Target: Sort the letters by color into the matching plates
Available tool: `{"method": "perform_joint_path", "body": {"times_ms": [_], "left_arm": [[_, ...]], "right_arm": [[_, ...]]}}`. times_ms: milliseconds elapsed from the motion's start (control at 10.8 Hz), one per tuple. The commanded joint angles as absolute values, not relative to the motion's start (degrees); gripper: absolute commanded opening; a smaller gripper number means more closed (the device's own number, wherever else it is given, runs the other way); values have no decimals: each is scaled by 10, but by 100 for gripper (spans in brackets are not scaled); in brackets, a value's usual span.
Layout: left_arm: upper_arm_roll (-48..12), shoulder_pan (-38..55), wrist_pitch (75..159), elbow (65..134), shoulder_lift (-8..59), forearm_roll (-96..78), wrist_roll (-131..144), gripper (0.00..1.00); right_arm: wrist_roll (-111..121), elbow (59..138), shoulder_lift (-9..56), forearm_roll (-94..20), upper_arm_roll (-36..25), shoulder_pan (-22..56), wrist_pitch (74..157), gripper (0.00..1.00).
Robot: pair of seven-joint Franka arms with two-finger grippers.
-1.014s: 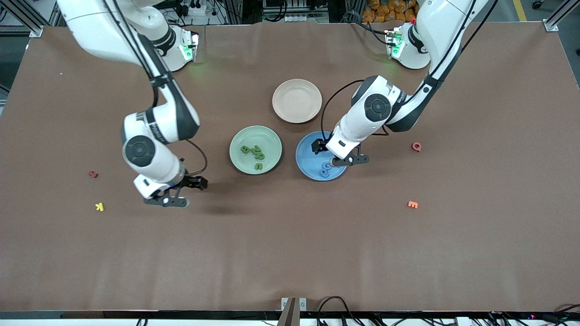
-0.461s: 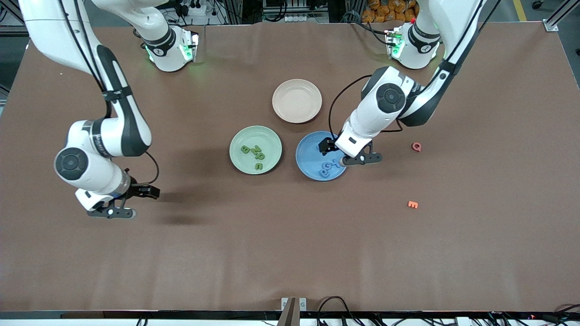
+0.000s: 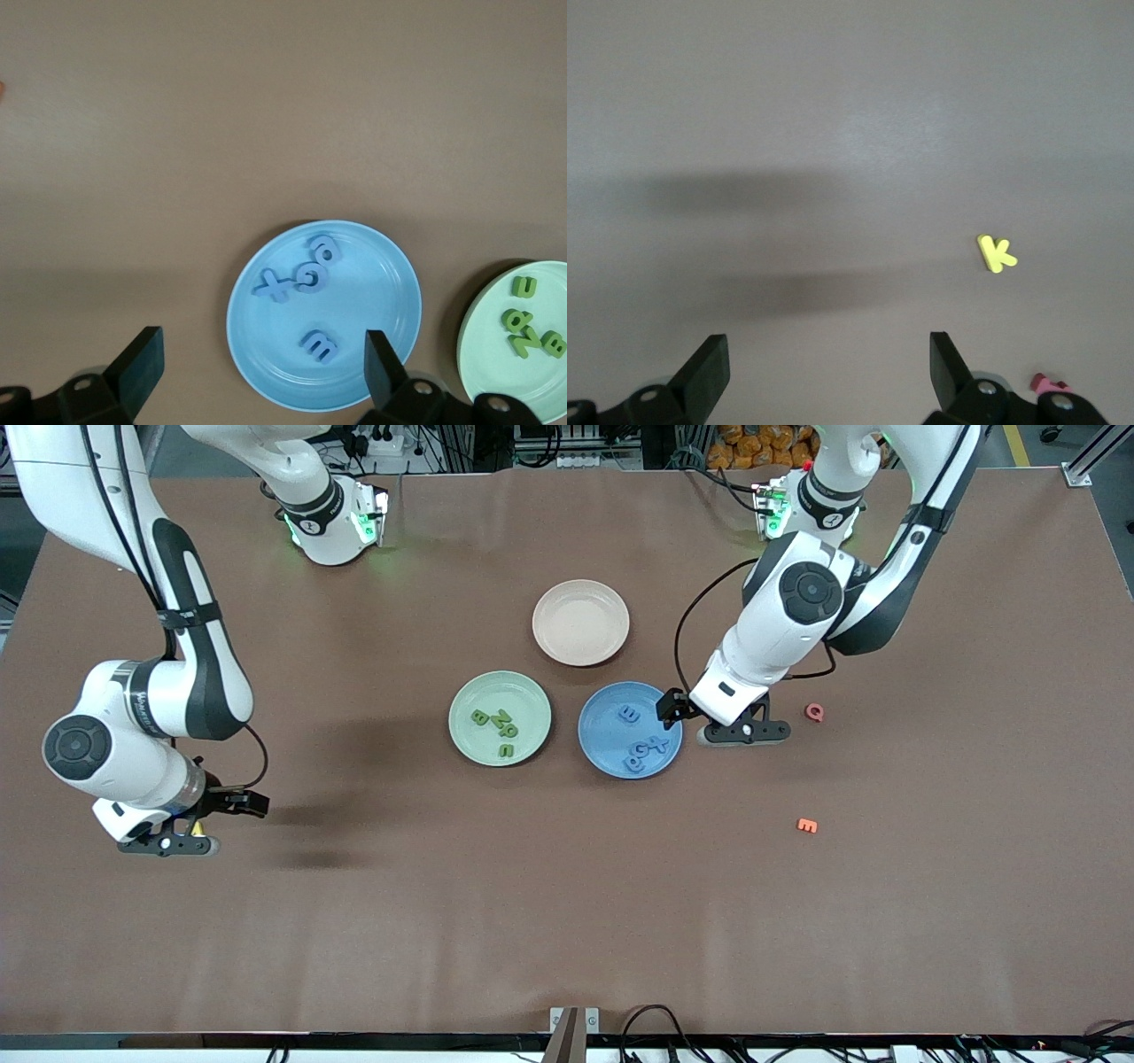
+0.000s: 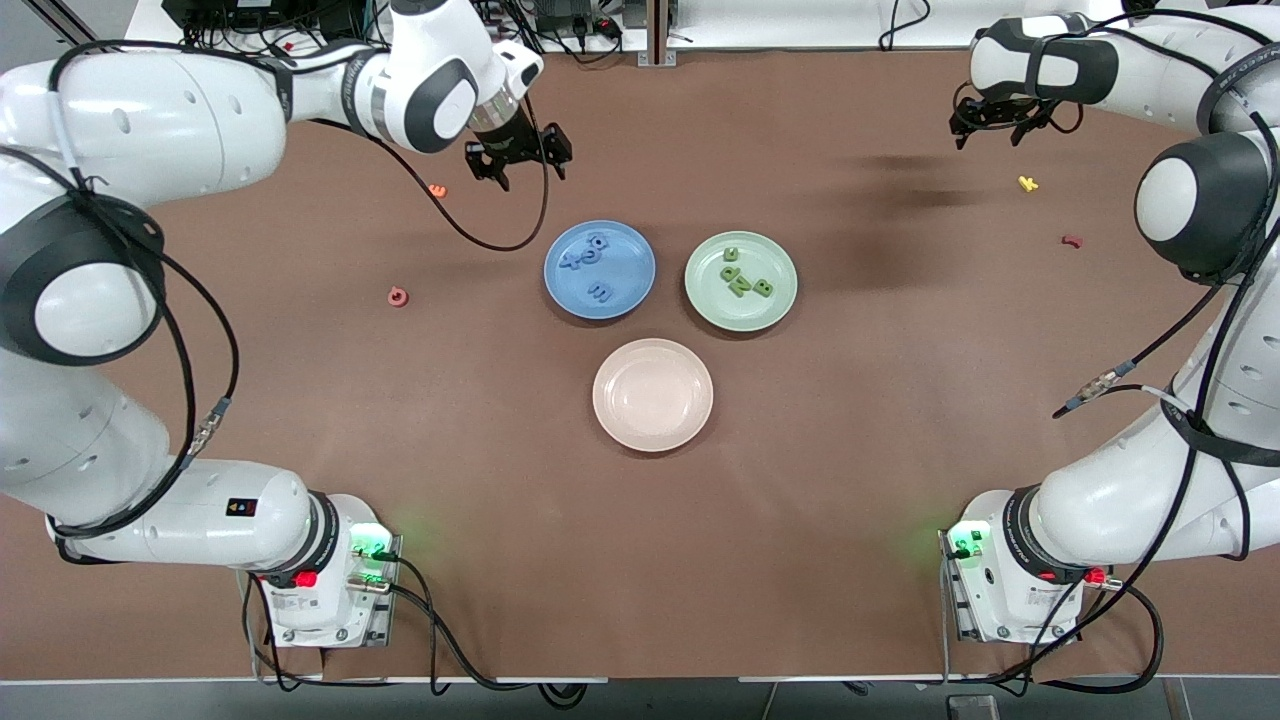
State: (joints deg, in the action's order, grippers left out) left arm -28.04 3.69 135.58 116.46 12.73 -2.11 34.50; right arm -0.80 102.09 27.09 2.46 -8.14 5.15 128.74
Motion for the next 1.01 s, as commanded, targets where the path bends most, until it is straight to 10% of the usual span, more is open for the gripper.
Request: {"method": "perform_joint_path", "body": {"times_ms": [0,922], "left_arm": [[-266,16,1315,1172,69,33,313,100],[-116,-1,1182,1072,-8,33,166,100]], "right_arm": [[11,1017,240,23,-94,47,1256,100],[5,837,98,14,-100,56,903,100]]}}
